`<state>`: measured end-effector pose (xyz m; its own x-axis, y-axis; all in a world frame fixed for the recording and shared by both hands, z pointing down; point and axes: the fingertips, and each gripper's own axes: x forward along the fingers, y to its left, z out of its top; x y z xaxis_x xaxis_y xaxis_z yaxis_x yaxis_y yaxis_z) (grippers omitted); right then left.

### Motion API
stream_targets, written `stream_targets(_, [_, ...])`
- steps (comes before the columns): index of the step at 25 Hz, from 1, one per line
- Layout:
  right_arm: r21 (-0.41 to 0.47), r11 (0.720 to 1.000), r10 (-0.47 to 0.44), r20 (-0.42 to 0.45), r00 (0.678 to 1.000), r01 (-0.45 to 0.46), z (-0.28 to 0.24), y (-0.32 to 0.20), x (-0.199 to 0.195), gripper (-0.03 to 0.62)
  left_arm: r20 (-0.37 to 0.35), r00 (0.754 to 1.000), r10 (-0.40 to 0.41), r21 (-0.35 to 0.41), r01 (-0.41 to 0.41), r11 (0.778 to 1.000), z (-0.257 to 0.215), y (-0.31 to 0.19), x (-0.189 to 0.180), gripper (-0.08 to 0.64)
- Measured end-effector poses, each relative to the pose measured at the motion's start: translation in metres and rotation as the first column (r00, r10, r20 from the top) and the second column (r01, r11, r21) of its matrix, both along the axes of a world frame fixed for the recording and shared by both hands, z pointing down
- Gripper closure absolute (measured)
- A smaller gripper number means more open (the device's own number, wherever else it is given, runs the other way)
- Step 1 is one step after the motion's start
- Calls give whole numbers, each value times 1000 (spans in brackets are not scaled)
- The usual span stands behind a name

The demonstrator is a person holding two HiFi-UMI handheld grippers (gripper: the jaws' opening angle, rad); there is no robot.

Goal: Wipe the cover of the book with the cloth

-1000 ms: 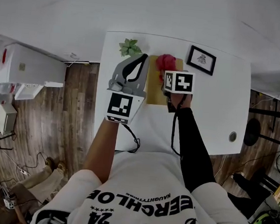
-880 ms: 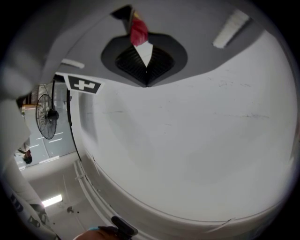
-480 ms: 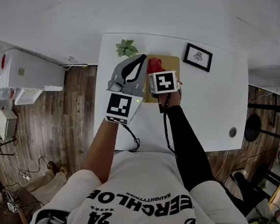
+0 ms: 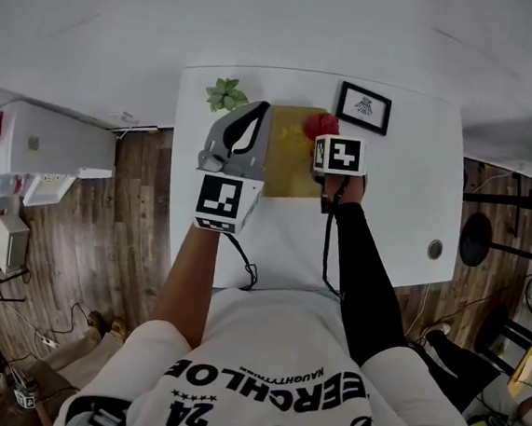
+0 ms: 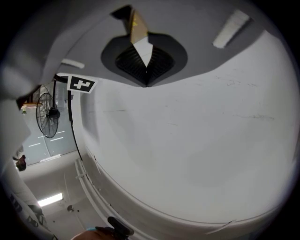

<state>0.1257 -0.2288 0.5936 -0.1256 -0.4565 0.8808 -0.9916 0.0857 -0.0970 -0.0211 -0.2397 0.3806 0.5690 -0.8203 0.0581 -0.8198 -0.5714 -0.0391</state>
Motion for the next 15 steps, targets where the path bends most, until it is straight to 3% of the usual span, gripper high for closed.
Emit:
stream_targets(4, [2, 1000, -26, 3, 1000, 26, -2, -2, -1, 488, 17, 1000, -7, 10, 7, 1000, -4, 0, -1, 515])
stream_targets(7, [49, 998, -53, 58, 997, 50, -13, -3, -14, 488, 20, 1000, -15, 13, 14, 1000, -6, 1, -5, 515])
stream_targets(10, [80, 991, -121, 138, 983, 111, -24, -1, -52, 488, 21, 999, -30, 10, 30, 999, -5, 1, -13, 515])
stream_targets(15, [51, 965, -264, 162, 951, 259, -18, 13, -118, 488, 20, 998, -59, 10, 58, 998, -7, 3, -25, 515])
